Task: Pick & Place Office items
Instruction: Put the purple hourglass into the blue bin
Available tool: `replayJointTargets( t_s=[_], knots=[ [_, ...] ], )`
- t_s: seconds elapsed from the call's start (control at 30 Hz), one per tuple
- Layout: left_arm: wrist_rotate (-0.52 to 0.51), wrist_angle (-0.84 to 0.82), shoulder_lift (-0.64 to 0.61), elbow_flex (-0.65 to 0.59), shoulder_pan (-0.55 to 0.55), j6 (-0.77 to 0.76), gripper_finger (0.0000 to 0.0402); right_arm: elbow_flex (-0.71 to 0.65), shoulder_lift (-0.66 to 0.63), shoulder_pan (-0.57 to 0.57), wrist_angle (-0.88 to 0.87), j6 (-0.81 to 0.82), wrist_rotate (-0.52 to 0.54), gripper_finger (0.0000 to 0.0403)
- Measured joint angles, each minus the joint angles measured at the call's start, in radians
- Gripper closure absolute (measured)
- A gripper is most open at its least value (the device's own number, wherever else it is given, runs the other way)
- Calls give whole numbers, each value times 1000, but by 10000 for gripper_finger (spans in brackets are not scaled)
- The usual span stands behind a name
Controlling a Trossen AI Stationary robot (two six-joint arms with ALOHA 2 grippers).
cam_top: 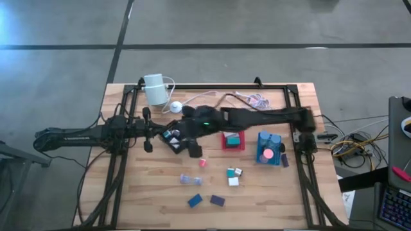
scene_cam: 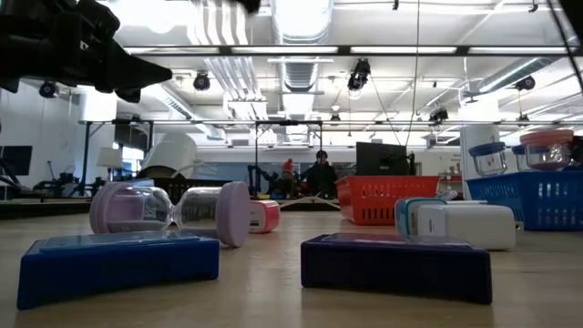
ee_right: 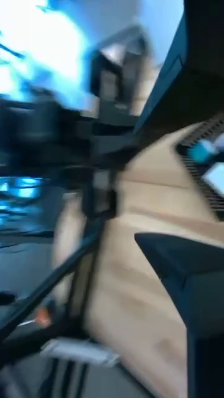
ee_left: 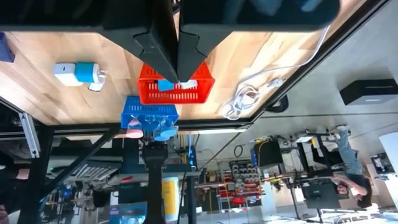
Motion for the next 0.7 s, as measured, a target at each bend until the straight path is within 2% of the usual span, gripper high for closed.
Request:
replayJointTargets(
  t_s=[0.17, 0.47, 0.7],
  knots=[
    [0, 0, 0, 0, 0, 0, 394, -249, -259, 64, 250, -28, 4, 232],
    [0, 0, 0, 0, 1, -4, 394, -813, -763, 131, 599, 74, 68, 379],
    [-1, 0, 0, 0, 1, 4, 394, -1220, -1089, 139, 761, 139, 116, 390]
  ],
)
